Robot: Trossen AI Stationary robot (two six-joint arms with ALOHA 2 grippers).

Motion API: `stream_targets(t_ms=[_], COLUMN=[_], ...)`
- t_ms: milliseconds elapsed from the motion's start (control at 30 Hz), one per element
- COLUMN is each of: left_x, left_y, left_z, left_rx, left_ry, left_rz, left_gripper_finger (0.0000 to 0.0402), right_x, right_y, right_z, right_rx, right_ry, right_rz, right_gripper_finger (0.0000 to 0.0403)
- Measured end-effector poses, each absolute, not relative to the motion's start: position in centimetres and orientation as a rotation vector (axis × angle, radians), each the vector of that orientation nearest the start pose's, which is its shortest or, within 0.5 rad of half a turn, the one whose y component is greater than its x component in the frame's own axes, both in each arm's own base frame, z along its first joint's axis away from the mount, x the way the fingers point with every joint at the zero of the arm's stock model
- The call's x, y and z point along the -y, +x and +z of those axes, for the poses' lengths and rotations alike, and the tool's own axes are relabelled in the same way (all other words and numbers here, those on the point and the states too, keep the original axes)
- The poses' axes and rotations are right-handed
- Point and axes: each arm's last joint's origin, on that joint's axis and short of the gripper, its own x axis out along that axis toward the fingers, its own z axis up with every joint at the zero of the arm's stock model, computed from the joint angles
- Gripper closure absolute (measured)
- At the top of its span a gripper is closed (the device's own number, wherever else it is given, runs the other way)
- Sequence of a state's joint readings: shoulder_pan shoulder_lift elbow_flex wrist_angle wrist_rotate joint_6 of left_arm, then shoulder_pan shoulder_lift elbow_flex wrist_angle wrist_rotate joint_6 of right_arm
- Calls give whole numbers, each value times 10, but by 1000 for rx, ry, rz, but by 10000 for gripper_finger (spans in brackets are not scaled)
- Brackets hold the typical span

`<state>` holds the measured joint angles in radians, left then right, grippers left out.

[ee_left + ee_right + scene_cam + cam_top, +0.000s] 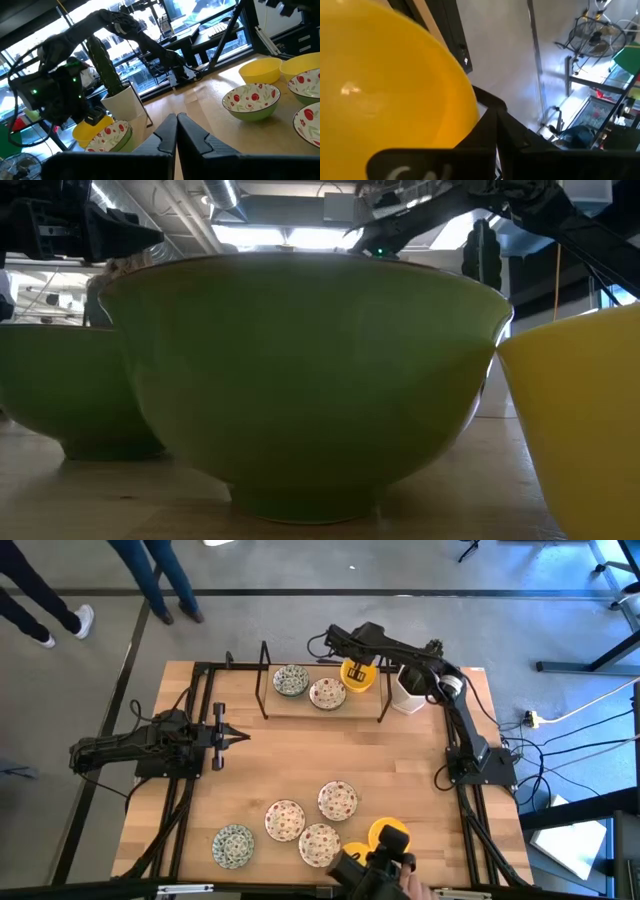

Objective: Pick & Place Mini bowls
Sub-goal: Stack the yellow bowl on the yellow bowl on the shelf, then stack the blue patterned bowl on the blue patterned bowl on the shelf

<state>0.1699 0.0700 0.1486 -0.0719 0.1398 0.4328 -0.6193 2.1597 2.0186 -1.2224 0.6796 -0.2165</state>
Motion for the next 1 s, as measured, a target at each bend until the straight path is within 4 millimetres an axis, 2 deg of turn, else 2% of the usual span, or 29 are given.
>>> stream_targets(t_ms=[100, 400, 633, 700, 800, 900, 1000], left_x=[-12, -12, -12, -12, -12, -12, -12], left_y=[92, 92, 92, 92, 92, 92, 92], left_z=[202, 202, 202, 202, 202, 202, 202], left_rx=[0, 0, 0, 0, 0, 0, 0], left_ry=[434, 434, 434, 434, 434, 434, 434], left_rz=[31, 31, 31, 31, 31, 32, 31], left_gripper_finger=[396, 396, 395, 394, 394, 396, 397], right_x=[271, 274, 270, 263, 242, 212, 173], right_y=[342, 344, 345, 346, 345, 337, 318], right_z=[253, 252, 261, 275, 314, 363, 419], right_rx=[-1570, -1533, -1543, -1491, -1338, -1119, -828], right_ry=[-191, -167, -241, -258, -276, -271, -240], right_rz=[-925, -909, -935, -908, -854, -726, -493], right_gripper_finger=[400, 399, 398, 399, 400, 400, 401])
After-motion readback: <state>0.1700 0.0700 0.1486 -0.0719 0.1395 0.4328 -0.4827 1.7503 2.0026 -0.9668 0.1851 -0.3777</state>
